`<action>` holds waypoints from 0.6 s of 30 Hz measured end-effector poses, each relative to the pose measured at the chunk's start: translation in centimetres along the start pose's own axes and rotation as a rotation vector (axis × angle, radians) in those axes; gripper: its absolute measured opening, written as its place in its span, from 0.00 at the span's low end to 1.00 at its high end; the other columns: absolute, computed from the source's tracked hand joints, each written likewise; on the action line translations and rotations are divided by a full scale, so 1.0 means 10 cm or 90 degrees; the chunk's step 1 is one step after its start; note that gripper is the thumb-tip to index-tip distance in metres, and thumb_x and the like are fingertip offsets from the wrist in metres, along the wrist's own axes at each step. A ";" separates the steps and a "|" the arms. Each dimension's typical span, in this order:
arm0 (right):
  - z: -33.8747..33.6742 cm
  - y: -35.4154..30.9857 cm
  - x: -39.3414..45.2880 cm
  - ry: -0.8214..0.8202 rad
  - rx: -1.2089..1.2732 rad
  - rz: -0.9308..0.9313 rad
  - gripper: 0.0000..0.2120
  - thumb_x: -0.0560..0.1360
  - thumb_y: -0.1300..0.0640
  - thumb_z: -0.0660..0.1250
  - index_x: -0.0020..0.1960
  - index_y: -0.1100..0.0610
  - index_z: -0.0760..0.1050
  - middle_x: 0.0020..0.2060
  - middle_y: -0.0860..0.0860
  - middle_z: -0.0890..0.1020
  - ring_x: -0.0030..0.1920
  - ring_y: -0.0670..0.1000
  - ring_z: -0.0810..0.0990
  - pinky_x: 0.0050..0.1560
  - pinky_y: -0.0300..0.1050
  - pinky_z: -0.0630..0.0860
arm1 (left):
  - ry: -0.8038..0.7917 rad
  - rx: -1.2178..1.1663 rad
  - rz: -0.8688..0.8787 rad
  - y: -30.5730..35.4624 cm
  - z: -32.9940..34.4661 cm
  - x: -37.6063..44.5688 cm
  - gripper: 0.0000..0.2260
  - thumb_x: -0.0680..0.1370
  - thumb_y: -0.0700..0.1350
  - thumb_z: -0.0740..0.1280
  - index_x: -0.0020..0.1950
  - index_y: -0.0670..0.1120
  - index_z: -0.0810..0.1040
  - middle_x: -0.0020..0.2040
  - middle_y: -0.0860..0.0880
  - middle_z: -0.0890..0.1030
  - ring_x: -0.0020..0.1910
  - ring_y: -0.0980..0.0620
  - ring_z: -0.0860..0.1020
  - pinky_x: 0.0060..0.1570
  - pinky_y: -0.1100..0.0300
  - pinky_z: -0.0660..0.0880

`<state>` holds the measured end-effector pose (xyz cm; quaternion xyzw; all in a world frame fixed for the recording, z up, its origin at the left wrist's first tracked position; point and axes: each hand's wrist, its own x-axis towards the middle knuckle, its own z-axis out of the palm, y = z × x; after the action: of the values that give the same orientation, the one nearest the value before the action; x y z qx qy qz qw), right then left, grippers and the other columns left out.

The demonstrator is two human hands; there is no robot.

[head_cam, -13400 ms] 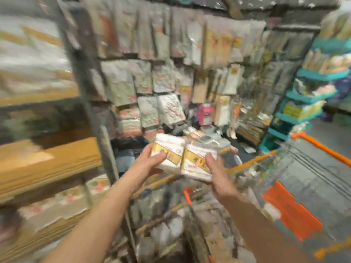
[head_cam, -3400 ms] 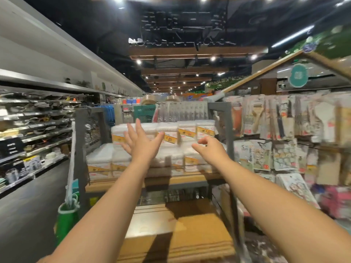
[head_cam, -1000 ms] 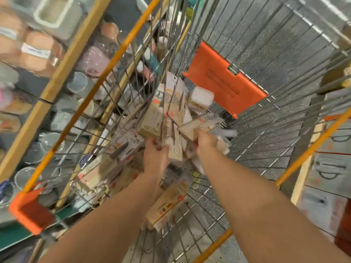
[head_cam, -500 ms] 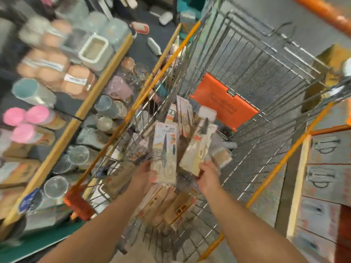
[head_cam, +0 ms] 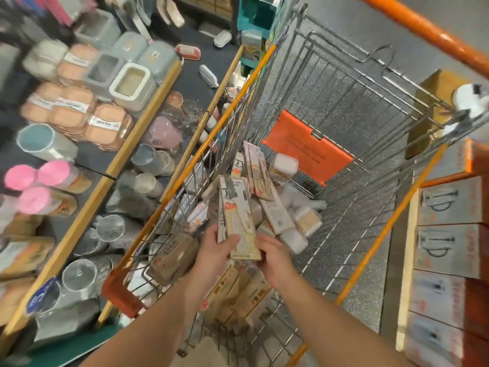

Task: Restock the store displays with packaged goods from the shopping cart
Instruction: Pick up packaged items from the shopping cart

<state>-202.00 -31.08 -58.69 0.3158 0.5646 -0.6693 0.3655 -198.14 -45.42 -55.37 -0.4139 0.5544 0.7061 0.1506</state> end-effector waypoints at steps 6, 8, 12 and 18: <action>-0.07 -0.26 0.38 0.022 -0.019 0.037 0.08 0.76 0.51 0.68 0.48 0.55 0.79 0.38 0.51 0.82 0.39 0.51 0.80 0.40 0.46 0.74 | 0.003 -0.023 -0.045 0.05 -0.15 0.14 0.20 0.77 0.35 0.69 0.66 0.49 0.70 0.51 0.50 0.83 0.46 0.53 0.84 0.41 0.61 0.79; -0.12 -0.48 0.67 0.065 -0.038 0.029 0.10 0.80 0.47 0.65 0.48 0.54 0.76 0.34 0.48 0.80 0.34 0.47 0.78 0.32 0.41 0.73 | -0.006 -0.011 -0.052 0.06 -0.19 0.26 0.23 0.77 0.36 0.69 0.67 0.53 0.68 0.54 0.52 0.82 0.51 0.51 0.82 0.51 0.55 0.78; -0.16 -0.81 1.31 0.159 -0.139 -0.019 0.15 0.78 0.43 0.66 0.50 0.56 0.76 0.38 0.52 0.79 0.35 0.49 0.76 0.33 0.40 0.73 | 0.033 0.017 -0.065 0.02 -0.22 0.52 0.31 0.75 0.33 0.71 0.75 0.43 0.63 0.63 0.48 0.77 0.49 0.51 0.80 0.54 0.48 0.78; 0.01 -0.90 1.92 0.133 -0.188 -0.034 0.25 0.65 0.42 0.78 0.54 0.57 0.79 0.46 0.52 0.83 0.45 0.51 0.82 0.50 0.47 0.80 | 0.025 0.098 -0.077 -0.24 -0.29 0.71 0.32 0.76 0.35 0.71 0.76 0.46 0.62 0.67 0.47 0.76 0.49 0.52 0.80 0.41 0.65 0.80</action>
<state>-219.86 -32.85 -69.95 0.3112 0.6996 -0.5526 0.3292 -199.72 -48.99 -62.40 -0.4472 0.5842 0.6428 0.2134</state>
